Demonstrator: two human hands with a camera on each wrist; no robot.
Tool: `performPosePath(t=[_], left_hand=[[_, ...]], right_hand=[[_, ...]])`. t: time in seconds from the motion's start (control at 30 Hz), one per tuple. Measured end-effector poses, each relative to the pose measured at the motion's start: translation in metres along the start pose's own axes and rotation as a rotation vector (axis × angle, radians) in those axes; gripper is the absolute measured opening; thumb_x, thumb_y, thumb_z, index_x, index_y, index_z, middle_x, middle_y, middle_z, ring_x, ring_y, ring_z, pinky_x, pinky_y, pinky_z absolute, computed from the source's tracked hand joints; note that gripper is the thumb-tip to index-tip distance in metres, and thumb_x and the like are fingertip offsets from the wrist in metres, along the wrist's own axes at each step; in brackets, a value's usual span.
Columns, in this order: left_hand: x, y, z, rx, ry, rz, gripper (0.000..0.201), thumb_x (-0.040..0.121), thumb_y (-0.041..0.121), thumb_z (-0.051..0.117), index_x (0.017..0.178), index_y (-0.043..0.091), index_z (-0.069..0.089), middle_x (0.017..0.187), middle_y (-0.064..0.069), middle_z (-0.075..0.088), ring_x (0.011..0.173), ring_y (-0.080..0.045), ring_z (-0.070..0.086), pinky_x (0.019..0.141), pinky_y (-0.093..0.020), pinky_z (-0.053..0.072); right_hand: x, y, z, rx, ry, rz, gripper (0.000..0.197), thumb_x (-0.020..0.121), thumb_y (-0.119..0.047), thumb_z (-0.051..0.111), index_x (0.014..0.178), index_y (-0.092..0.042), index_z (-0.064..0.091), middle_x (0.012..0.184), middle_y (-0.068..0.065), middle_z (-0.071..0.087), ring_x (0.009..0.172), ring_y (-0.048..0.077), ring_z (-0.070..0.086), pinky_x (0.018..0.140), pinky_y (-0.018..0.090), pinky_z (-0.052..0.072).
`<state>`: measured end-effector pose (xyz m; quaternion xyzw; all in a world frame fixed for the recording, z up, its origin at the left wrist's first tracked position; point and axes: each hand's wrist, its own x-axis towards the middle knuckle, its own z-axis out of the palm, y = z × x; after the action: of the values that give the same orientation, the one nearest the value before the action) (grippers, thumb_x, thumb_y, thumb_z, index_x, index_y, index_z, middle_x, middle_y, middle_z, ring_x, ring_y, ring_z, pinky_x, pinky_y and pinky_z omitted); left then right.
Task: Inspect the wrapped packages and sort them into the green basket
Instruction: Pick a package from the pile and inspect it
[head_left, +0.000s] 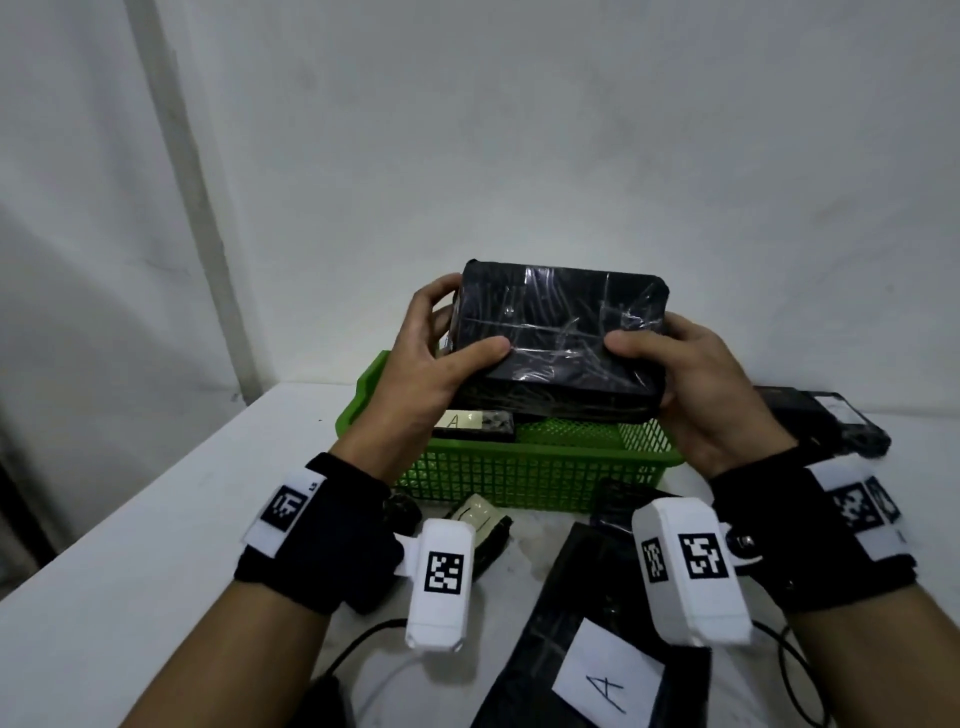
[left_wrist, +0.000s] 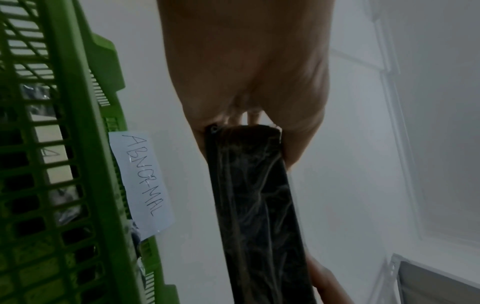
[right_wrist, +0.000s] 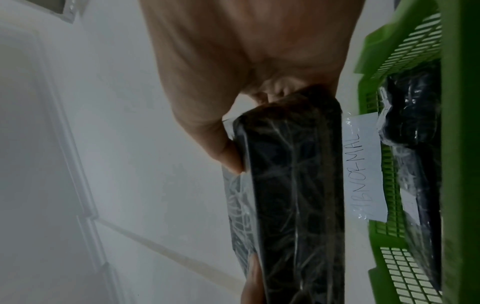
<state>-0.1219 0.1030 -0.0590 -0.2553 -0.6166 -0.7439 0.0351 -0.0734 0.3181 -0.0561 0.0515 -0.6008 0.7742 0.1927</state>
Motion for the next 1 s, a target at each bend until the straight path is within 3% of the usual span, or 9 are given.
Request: performPosePath(t=[0.1,0.2,0.33,0.47,0.57,0.73,0.83,0.93,1.0], left_hand=[[0.001,-0.001,-0.004,0.041,-0.027,-0.004,0.081,0.082,0.016,0.076,0.150,0.025,0.032,0.142,0.000,0.057,0.118,-0.019,0.065,0.087,-0.035,0.059],[0.001,-0.002,-0.002,0.157,-0.036,0.006,0.067,0.092,0.023,0.069,0.149,0.030,0.035,0.138,0.003,0.059,0.114,-0.012,0.066,0.085,-0.028,0.058],[-0.002,-0.001,0.000,0.250,0.049,0.045,0.054,0.095,0.047,0.058,0.145,0.039,0.037,0.134,0.009,0.057,0.111,0.000,0.063,0.080,-0.017,0.055],[-0.002,0.002,0.004,0.291,0.027,0.036,0.056,0.094,0.052,0.055,0.141,0.035,0.031,0.131,0.011,0.054,0.119,-0.008,0.058,0.087,-0.022,0.052],[-0.003,0.001,0.008,0.286,0.049,0.108,0.052,0.097,0.035,0.060,0.135,0.027,0.025,0.118,0.010,0.058,0.108,-0.006,0.065,0.087,-0.024,0.056],[-0.005,-0.002,0.013,0.366,0.104,0.241,0.048,0.095,0.021,0.066,0.123,0.019,0.027,0.105,0.011,0.054,0.088,0.008,0.063,0.078,-0.016,0.052],[-0.007,-0.006,0.016,0.363,0.118,0.265,0.046,0.091,0.022,0.070,0.120,0.017,0.035,0.108,0.012,0.057,0.095,0.003,0.064,0.078,-0.016,0.053],[-0.006,0.001,0.016,0.206,0.112,0.207,0.034,0.096,0.035,0.062,0.120,0.020,0.044,0.121,0.004,0.056,0.103,0.000,0.062,0.081,-0.021,0.052],[-0.003,0.007,0.010,0.042,0.117,0.049,0.031,0.098,0.045,0.054,0.121,0.026,0.046,0.119,0.003,0.057,0.105,-0.008,0.062,0.080,-0.029,0.055]], right_hand=[[0.001,0.003,-0.002,-0.005,-0.014,-0.053,0.047,0.066,-0.005,0.081,0.109,-0.013,0.064,0.089,0.002,0.077,0.080,0.018,0.074,0.069,0.031,0.061],[0.000,0.004,-0.002,-0.028,-0.009,-0.085,0.067,0.062,-0.005,0.083,0.124,-0.016,0.060,0.101,0.002,0.075,0.090,0.015,0.073,0.073,0.028,0.059],[-0.008,-0.002,0.000,-0.467,0.012,-0.159,0.072,0.073,-0.007,0.085,0.135,-0.026,0.053,0.121,-0.009,0.058,0.095,-0.013,0.061,0.069,0.006,0.047],[-0.011,-0.002,0.001,-0.621,0.020,-0.184,0.065,0.075,-0.034,0.085,0.130,-0.033,0.049,0.119,-0.015,0.061,0.114,0.014,0.063,0.090,0.034,0.055],[-0.016,-0.003,0.010,-0.527,-0.013,-0.163,0.059,0.070,-0.060,0.079,0.116,-0.034,0.053,0.108,-0.015,0.066,0.104,0.012,0.068,0.092,0.047,0.058],[-0.014,0.004,0.016,-0.488,0.068,-0.272,0.042,0.078,-0.027,0.082,0.107,-0.023,0.053,0.104,-0.005,0.066,0.098,0.015,0.067,0.089,0.043,0.058],[-0.010,0.001,0.011,-0.386,0.067,-0.283,0.044,0.074,-0.006,0.083,0.101,-0.021,0.051,0.101,-0.001,0.061,0.093,0.016,0.064,0.081,0.036,0.056],[-0.012,-0.009,0.002,-0.359,0.029,-0.341,0.051,0.057,-0.020,0.086,0.096,-0.030,0.053,0.116,0.004,0.055,0.107,0.021,0.061,0.090,0.041,0.057],[-0.018,-0.012,0.005,-0.382,-0.028,-0.384,0.050,0.056,-0.032,0.083,0.096,-0.034,0.053,0.128,0.011,0.048,0.120,0.029,0.056,0.100,0.048,0.053]])
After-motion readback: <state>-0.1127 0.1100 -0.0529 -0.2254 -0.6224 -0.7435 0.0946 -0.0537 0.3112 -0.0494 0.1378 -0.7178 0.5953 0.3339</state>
